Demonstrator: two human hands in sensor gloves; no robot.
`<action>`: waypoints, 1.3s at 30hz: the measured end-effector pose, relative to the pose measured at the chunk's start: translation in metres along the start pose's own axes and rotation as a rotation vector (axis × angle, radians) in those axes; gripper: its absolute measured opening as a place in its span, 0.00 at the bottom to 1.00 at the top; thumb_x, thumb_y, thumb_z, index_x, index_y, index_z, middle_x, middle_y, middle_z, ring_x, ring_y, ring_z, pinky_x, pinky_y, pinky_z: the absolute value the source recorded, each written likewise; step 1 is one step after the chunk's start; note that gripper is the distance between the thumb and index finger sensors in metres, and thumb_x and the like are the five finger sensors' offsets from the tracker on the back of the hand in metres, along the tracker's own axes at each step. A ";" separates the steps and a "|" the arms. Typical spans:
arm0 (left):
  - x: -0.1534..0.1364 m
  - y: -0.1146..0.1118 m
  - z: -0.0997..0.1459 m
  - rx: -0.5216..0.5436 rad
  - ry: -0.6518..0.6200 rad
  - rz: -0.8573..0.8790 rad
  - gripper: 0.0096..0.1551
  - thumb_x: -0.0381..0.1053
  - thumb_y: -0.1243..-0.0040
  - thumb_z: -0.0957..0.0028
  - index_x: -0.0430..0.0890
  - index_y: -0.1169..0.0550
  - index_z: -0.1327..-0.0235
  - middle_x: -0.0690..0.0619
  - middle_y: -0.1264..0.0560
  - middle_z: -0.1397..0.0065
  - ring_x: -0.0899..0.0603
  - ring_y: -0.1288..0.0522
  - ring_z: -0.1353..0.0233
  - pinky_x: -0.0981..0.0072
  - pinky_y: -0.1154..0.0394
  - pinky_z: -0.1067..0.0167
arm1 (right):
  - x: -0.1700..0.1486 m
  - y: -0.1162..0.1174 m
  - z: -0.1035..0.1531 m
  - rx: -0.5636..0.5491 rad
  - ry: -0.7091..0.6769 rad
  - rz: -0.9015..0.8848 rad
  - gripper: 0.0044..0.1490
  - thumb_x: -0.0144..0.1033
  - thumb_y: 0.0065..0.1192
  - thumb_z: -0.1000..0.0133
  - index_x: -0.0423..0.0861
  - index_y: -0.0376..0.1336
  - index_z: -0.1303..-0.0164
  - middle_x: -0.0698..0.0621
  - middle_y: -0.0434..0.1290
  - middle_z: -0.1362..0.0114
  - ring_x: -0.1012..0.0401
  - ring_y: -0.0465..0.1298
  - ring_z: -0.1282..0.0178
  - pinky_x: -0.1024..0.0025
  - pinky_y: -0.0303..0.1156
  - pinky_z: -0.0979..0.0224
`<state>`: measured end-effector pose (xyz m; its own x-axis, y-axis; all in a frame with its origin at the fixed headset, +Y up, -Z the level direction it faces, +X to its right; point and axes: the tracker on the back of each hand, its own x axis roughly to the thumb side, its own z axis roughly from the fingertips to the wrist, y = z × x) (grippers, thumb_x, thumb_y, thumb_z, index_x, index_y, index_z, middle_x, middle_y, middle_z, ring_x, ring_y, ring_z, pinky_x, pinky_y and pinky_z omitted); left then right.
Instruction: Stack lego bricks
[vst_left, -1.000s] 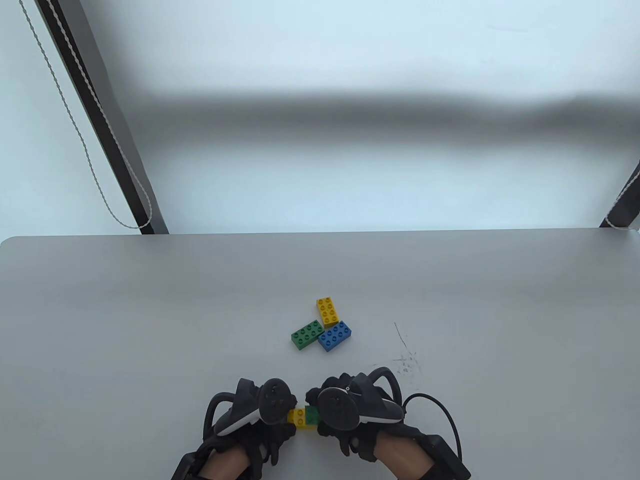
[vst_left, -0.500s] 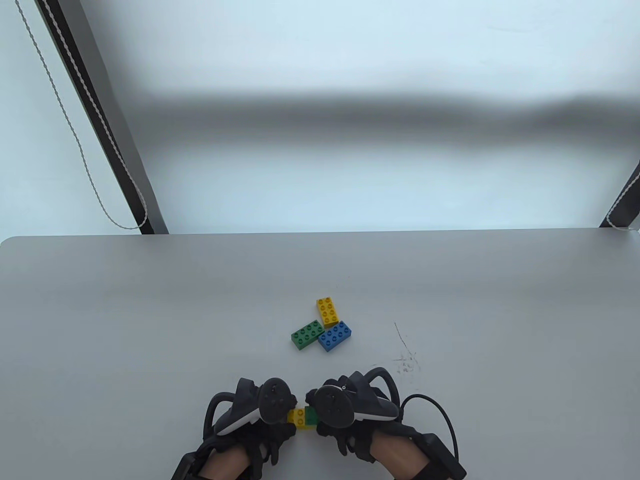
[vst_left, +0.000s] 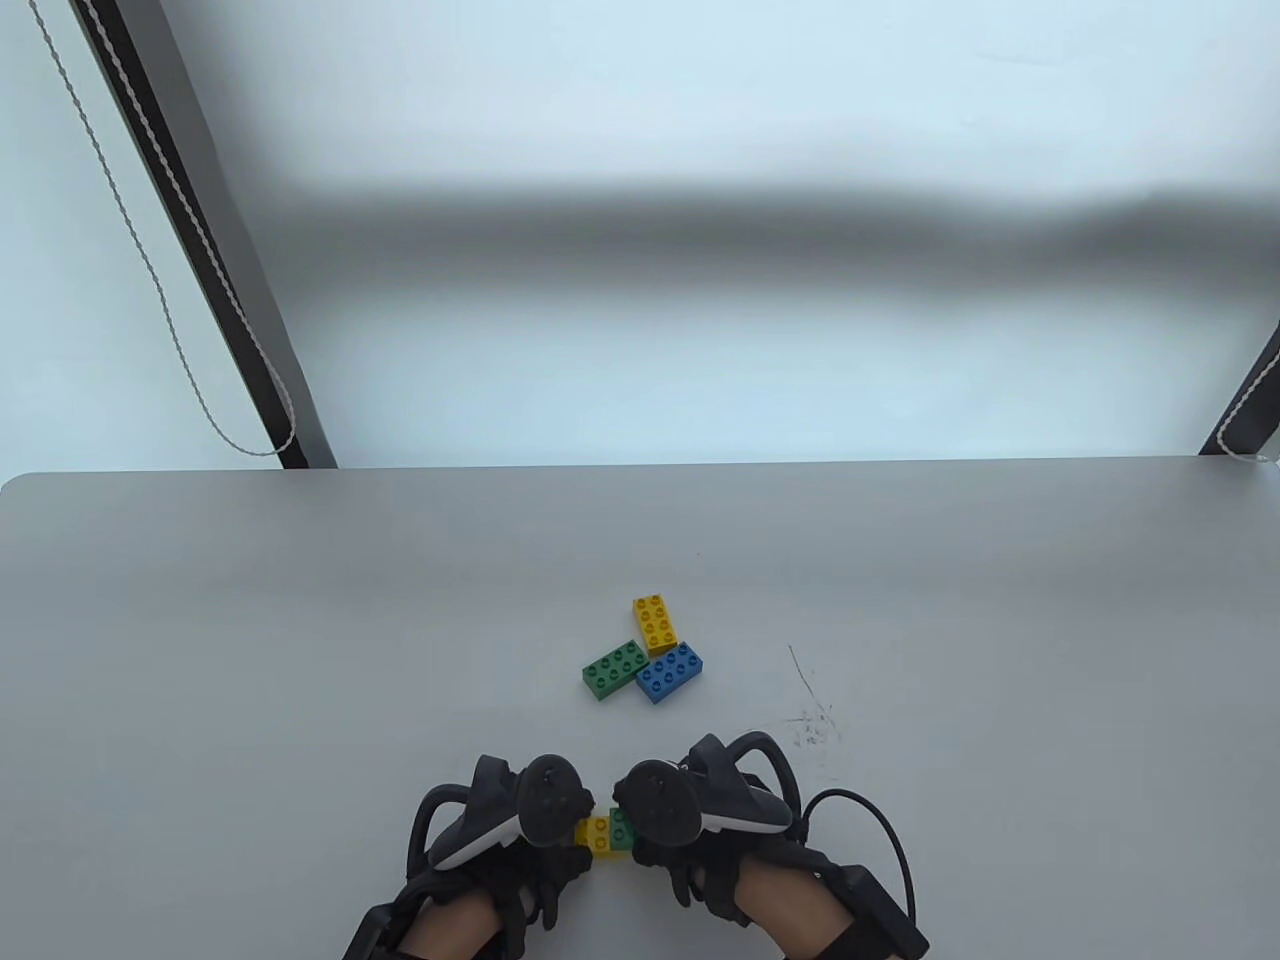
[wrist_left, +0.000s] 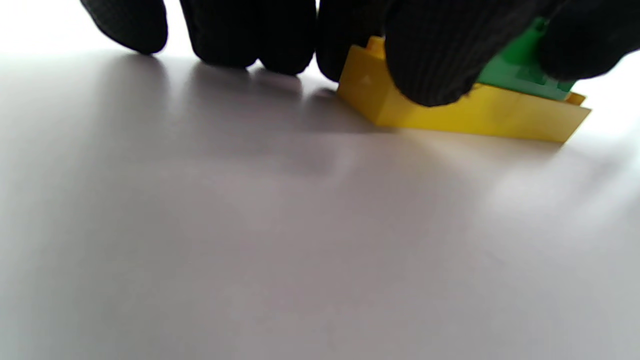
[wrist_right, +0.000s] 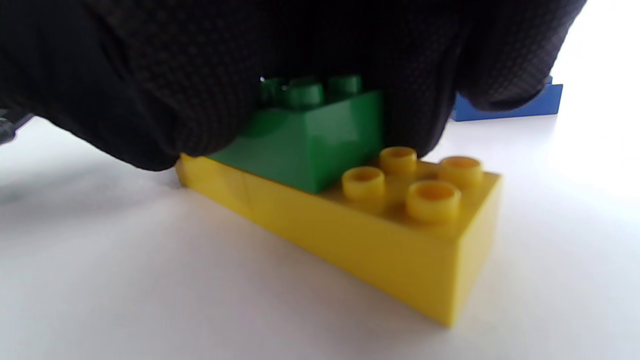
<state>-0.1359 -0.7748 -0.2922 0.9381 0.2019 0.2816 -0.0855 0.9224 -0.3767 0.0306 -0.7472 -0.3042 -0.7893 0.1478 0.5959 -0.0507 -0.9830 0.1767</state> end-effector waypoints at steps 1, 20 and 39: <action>0.000 0.000 0.000 0.001 0.000 0.000 0.36 0.61 0.35 0.58 0.55 0.30 0.34 0.49 0.35 0.23 0.39 0.37 0.25 0.36 0.36 0.30 | 0.000 0.000 0.000 -0.001 0.000 0.005 0.41 0.46 0.79 0.65 0.44 0.70 0.42 0.46 0.81 0.43 0.48 0.85 0.49 0.46 0.78 0.40; 0.000 0.000 -0.001 -0.010 0.000 0.004 0.36 0.61 0.35 0.58 0.55 0.30 0.34 0.49 0.36 0.23 0.39 0.37 0.25 0.35 0.37 0.30 | -0.012 0.002 -0.002 0.051 0.010 -0.121 0.42 0.47 0.79 0.64 0.44 0.68 0.40 0.44 0.79 0.40 0.46 0.82 0.46 0.43 0.76 0.39; 0.000 0.001 -0.002 -0.022 -0.003 -0.006 0.37 0.61 0.35 0.57 0.55 0.31 0.33 0.50 0.36 0.22 0.39 0.37 0.25 0.35 0.37 0.30 | -0.074 -0.046 -0.085 0.044 0.246 -0.111 0.43 0.51 0.76 0.62 0.44 0.68 0.39 0.44 0.79 0.39 0.46 0.83 0.44 0.42 0.76 0.38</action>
<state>-0.1355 -0.7744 -0.2946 0.9375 0.1975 0.2863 -0.0725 0.9160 -0.3946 0.0399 -0.7222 -0.4229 -0.9055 0.2178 0.3642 -0.1224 -0.9558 0.2672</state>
